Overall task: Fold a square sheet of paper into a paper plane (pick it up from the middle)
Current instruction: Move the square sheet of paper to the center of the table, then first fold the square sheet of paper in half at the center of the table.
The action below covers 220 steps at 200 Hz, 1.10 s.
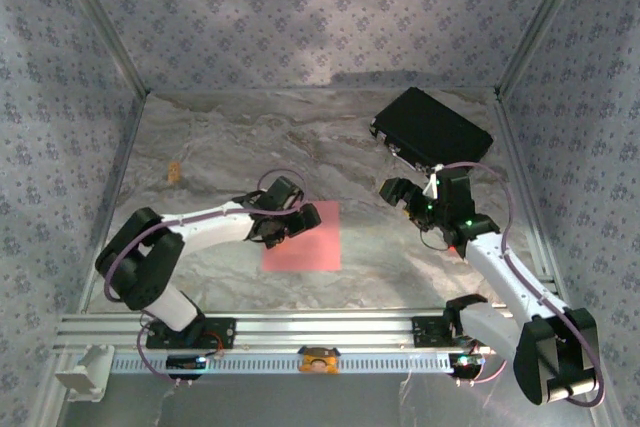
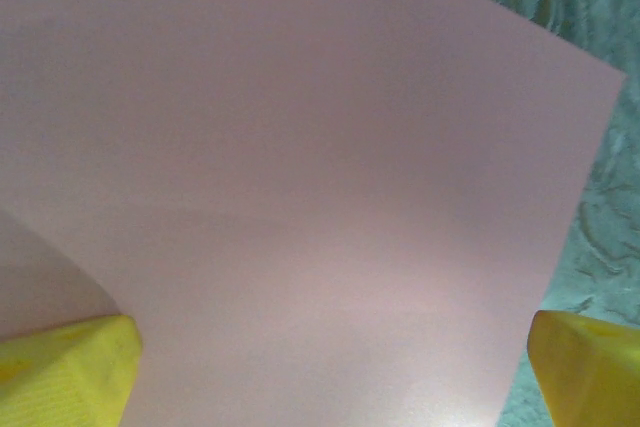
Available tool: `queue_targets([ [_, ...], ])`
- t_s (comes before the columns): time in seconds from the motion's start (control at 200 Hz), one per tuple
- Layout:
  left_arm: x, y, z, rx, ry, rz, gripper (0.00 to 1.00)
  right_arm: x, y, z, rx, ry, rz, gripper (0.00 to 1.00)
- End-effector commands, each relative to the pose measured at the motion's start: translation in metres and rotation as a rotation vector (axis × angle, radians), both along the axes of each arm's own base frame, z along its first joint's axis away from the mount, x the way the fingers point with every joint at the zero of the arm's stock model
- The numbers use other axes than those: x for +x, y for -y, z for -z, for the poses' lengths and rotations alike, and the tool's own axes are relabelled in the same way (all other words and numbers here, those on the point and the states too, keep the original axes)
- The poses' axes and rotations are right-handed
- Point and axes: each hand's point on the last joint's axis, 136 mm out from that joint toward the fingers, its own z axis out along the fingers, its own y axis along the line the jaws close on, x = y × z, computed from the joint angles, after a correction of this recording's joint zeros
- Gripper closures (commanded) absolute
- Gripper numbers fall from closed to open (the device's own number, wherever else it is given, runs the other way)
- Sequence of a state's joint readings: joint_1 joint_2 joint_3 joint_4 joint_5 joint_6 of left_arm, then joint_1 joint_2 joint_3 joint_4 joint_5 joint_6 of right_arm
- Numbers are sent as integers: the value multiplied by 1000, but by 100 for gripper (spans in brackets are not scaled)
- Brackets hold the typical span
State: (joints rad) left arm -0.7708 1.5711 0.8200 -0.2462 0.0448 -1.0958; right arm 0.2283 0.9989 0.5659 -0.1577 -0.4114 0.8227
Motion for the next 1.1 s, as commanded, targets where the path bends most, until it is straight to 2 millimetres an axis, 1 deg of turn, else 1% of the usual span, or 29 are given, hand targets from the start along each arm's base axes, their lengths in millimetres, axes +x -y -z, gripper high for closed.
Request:
queue_targets([
  [0.0, -4, 16, 0, -12, -33, 45, 1, 0, -3, -2, 6, 7, -22, 1],
  [0.055, -3, 19, 4, -1, -41, 55, 1, -1, -2, -2, 2, 7, -23, 1],
  [0.13, -2, 24, 3, 13, -33, 80, 1, -1, 0, -3, -9, 4, -15, 1],
  [0.17, 0, 25, -1, 29, -17, 91, 1, -1, -2, -10, -6, 21, -32, 1],
  [0.245, 5, 21, -10, 86, 20, 105, 1, -1, -3, -27, -24, 90, -42, 1],
  [0.295, 8, 19, -17, 123, 40, 121, 1, -1, 2, -35, -38, 120, -10, 1],
  [0.365, 9, 14, -24, 186, 57, 148, 1, -4, 15, -35, -69, 118, 56, 1],
  [0.43, 9, 8, -29, 247, 55, 172, 1, -5, 18, -36, -76, 153, 69, 1],
  [0.505, 9, 6, -30, 298, 31, 208, 1, -6, 21, -33, -82, 160, 79, 1],
  [0.55, 8, 9, -29, 317, 19, 244, 1, -7, 19, -31, -90, 160, 64, 1],
  [0.56, 6, 7, -28, 329, 4, 253, 1, -7, 19, -31, -92, 160, 62, 1],
  [0.68, 0, 11, -22, 365, -54, 336, 1, -8, 19, -21, -125, 104, 41, 1],
  [0.76, -1, 11, -16, 396, -85, 369, 1, -7, 17, -14, -140, 59, 22, 1],
  [0.844, -2, 14, -10, 415, -121, 405, 2, -7, 9, -8, -133, 19, -20, 1],
  [0.929, 1, 14, -7, 440, -126, 402, 3, -6, 0, -4, -115, -6, -63, 1],
  [1.094, 2, 18, -3, 438, -139, 420, 2, -8, -13, 4, -116, -38, -131, 1],
])
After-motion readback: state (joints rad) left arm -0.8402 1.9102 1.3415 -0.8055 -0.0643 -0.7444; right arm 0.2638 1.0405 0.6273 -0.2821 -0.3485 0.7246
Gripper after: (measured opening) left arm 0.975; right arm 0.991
